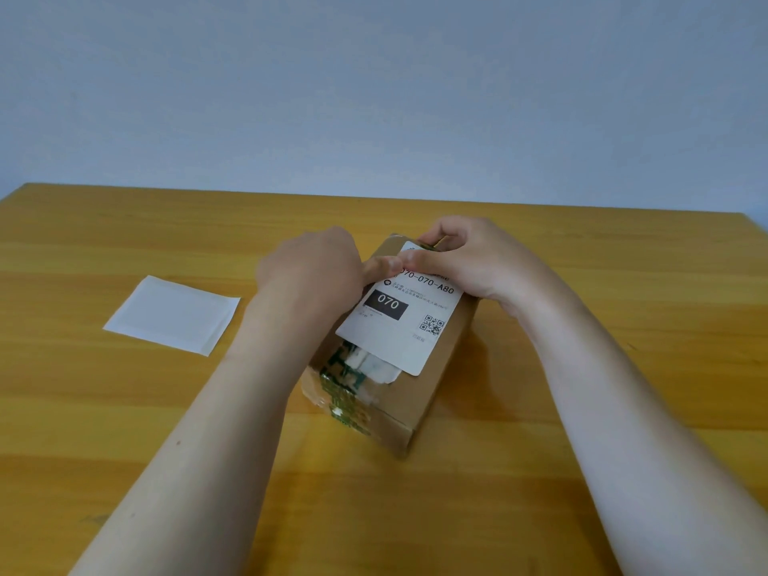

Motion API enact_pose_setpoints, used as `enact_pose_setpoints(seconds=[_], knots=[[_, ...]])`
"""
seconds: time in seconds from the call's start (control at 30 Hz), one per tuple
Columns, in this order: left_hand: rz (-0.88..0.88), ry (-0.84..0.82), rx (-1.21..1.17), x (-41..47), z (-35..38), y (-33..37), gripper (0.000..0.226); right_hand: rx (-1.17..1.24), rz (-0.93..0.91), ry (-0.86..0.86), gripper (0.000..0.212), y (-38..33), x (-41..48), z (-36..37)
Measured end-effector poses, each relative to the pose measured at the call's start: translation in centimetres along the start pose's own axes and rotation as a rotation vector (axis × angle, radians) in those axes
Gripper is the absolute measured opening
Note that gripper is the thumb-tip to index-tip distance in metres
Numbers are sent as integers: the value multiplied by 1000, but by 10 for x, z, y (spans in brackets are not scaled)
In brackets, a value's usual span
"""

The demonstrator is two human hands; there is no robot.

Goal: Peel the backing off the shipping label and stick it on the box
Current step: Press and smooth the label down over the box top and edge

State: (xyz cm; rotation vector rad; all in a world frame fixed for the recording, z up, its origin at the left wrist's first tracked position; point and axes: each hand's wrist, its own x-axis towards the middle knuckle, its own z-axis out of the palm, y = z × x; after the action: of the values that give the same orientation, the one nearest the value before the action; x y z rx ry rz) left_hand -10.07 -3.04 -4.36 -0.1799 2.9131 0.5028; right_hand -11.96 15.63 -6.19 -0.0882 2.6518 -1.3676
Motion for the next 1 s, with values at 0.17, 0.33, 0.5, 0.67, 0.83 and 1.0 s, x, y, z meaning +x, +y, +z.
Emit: enact_pose_setpoints(seconds=[0.17, 0.33, 0.5, 0.67, 0.83, 1.0], knots=[[-8, -39, 22, -4, -2, 4, 72, 12, -11, 4, 34, -2, -1, -1], [1, -103, 2, -11, -2, 7, 69, -43, -41, 62, 36, -5, -2, 1], [20, -195, -125, -18, -8, 10, 60, -129, -43, 82, 36, -9, -5, 0], [-7, -272, -238, -22, -17, 6, 41, -197, 53, 64, 52, -25, -19, -15], [-29, -254, -318, -23, -19, 2, 54, -74, 241, -28, 78, -28, -27, -20], [-31, -204, -348, -18, -18, 3, 46, 22, 187, -122, 93, -17, -18, -15]])
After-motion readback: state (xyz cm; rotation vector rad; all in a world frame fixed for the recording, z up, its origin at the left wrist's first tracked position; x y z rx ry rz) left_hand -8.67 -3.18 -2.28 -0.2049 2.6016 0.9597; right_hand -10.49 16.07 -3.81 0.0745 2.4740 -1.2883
